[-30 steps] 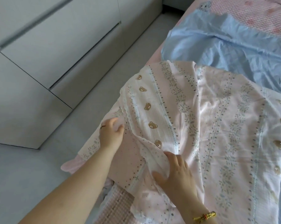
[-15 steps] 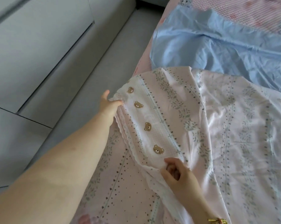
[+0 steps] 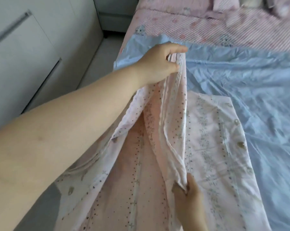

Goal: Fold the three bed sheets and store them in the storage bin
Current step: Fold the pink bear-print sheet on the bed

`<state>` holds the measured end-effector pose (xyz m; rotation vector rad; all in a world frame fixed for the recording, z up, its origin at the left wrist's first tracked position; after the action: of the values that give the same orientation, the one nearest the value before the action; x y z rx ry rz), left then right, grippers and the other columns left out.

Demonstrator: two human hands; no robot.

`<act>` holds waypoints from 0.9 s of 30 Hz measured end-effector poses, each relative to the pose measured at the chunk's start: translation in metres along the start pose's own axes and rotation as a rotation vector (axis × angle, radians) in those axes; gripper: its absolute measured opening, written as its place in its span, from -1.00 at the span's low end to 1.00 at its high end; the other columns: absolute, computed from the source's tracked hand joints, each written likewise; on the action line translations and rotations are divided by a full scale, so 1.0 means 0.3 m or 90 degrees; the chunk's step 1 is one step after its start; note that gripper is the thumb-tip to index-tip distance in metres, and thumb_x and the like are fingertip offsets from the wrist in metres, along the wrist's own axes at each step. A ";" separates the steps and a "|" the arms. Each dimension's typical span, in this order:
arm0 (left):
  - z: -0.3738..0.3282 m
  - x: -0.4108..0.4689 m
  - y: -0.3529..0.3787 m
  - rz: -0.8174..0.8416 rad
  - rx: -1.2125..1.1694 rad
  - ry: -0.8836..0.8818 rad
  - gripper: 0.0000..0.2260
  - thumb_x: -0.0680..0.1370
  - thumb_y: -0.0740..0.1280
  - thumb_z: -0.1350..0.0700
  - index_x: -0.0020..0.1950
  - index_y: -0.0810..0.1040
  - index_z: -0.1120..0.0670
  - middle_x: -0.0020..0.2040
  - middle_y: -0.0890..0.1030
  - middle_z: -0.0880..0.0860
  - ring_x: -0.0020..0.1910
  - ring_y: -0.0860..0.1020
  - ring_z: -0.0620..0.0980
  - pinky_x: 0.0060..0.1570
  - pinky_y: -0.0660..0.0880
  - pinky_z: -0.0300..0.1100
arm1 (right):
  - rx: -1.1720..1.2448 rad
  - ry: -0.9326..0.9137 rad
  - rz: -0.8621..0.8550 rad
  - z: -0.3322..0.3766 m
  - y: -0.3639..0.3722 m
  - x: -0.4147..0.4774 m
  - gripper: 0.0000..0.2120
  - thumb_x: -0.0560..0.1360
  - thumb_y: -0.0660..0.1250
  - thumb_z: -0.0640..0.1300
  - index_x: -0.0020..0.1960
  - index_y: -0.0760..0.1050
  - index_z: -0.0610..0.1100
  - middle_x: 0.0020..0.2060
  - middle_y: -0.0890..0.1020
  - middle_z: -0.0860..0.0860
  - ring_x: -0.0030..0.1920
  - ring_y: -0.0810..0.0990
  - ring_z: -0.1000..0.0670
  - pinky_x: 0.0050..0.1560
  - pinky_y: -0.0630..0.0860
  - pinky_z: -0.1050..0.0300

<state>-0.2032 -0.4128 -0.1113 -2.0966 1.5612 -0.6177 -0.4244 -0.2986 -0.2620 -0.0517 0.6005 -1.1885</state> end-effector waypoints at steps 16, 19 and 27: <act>0.164 0.130 0.611 0.038 0.363 -0.148 -0.56 0.52 0.27 0.03 0.38 0.34 0.04 0.40 0.34 0.08 0.36 0.33 0.09 0.28 0.24 -0.15 | 0.072 0.232 -0.037 -0.275 -0.554 0.317 -0.86 0.50 0.29 -0.14 -0.12 0.46 -0.24 -0.23 0.53 -0.14 -0.28 0.48 -0.07 -0.34 0.37 0.13; 0.325 0.017 0.489 0.015 0.407 -0.328 -0.45 0.50 0.26 -0.16 0.42 0.28 0.04 0.38 0.40 0.13 0.34 0.36 0.14 0.28 0.27 -0.10 | 0.091 0.231 -0.016 -0.284 -0.530 0.305 -0.88 0.50 0.31 -0.15 -0.06 0.44 -0.20 -0.12 0.58 -0.15 -0.13 0.57 -0.14 -0.16 0.49 0.02; 0.455 -0.298 0.292 0.136 0.185 -0.512 -0.37 0.35 0.36 -0.29 0.21 0.45 0.15 0.23 0.50 0.10 0.12 0.50 0.08 0.04 0.41 -0.09 | 0.074 0.228 0.013 -0.264 -0.529 0.310 -0.82 0.51 0.29 -0.18 0.05 0.40 -0.26 -0.12 0.55 -0.12 -0.20 0.52 -0.04 -0.26 0.45 0.11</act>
<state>-0.2116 -0.3371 -0.2802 -1.6177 1.1131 0.0885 -0.5746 -0.4212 -0.3124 0.2708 0.8418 -1.2190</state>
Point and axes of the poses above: each hand's wrist, its own x-axis towards the middle knuckle, its own y-axis out of the palm, z = x × y, the point moved 2 cm from there along x, towards the middle knuckle
